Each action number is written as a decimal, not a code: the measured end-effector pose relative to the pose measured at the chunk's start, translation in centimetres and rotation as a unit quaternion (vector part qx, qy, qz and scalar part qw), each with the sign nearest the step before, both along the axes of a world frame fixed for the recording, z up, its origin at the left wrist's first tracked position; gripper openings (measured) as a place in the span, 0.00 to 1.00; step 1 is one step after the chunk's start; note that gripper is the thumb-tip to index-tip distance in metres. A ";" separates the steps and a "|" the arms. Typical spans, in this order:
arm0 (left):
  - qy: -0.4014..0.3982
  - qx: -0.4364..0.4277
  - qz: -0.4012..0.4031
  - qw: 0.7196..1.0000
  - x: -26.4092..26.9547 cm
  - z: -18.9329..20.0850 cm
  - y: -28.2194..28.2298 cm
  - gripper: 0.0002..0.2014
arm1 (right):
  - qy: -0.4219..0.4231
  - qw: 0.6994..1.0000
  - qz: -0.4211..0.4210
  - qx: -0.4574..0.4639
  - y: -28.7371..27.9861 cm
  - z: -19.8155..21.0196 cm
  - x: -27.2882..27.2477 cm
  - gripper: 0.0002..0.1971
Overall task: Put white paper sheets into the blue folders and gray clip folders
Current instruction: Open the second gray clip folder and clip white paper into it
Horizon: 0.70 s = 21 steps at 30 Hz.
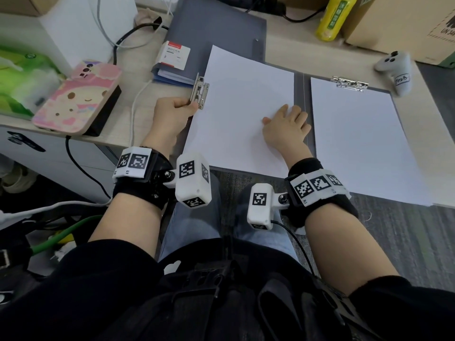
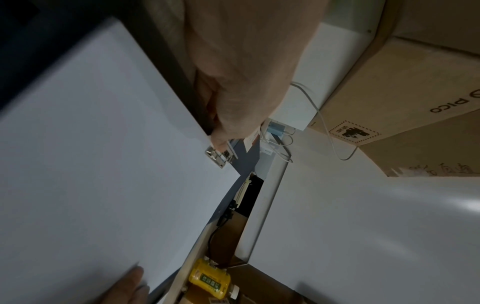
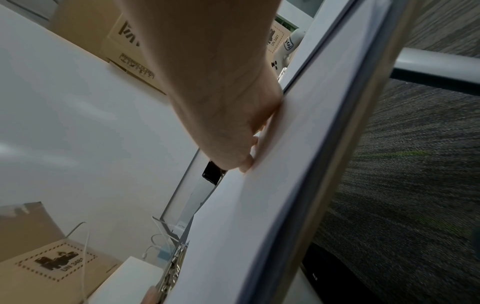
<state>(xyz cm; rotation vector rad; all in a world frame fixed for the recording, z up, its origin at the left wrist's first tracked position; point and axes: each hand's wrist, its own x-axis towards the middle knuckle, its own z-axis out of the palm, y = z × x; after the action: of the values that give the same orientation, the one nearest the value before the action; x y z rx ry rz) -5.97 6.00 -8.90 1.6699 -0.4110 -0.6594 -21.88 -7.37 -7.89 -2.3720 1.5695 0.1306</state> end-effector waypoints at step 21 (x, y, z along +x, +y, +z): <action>-0.019 -0.171 -0.221 0.960 -7.7 8.0 -0.2 0.19 | -0.331 0.896 -0.033 0.293 1.0 3.2 -2.8 0.53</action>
<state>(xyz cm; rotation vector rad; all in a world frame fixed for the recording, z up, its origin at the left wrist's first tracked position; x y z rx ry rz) -13.64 5.84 -0.92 1.2680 -0.8910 -0.8301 -24.71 -6.39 -4.65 -1.6356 1.0728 -0.1833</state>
